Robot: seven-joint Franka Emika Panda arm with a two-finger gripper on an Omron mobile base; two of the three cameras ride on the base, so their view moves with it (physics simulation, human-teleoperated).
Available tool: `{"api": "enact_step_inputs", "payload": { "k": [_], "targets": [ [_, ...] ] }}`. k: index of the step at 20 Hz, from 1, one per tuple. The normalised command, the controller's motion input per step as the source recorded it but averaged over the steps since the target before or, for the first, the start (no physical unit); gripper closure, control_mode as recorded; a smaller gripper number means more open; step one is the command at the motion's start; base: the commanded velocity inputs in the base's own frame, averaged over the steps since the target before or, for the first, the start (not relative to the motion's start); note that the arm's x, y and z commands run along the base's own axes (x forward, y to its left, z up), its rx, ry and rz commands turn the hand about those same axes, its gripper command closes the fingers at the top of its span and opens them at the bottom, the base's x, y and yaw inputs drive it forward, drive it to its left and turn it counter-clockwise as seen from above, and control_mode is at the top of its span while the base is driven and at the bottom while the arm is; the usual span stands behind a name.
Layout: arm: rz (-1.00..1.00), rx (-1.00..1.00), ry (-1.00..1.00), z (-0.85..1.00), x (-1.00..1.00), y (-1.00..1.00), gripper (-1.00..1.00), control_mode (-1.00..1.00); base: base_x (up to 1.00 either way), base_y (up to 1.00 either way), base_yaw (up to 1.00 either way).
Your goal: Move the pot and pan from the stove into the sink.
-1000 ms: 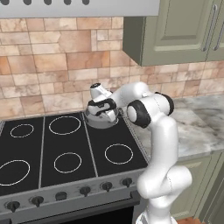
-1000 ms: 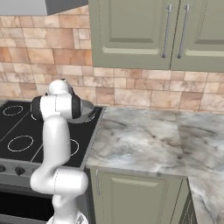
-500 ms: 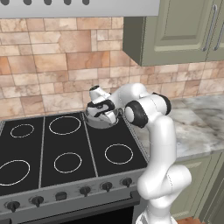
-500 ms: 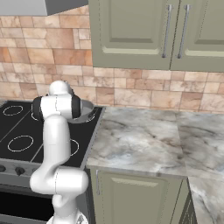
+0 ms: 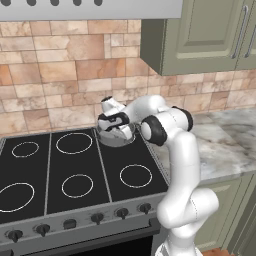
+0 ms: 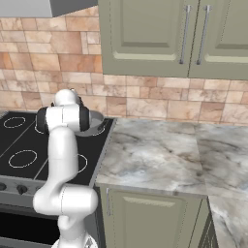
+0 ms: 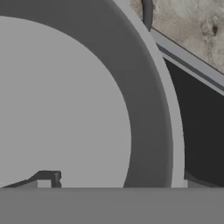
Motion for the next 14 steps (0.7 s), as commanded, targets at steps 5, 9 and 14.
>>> {"api": "enact_step_inputs", "payload": {
  "k": [5,9,14],
  "targets": [
    [0.00,0.00,0.00,0.02,0.00,0.00,1.00,-1.00,0.00,0.00,0.00],
    [0.00,0.00,0.01,0.29,0.00,0.00,1.00,-1.00,0.00,0.00,0.00],
    [-0.02,0.00,0.04,0.51,-0.07,-0.03,1.00,-1.00,0.00,0.00,0.00]
  ]
}}
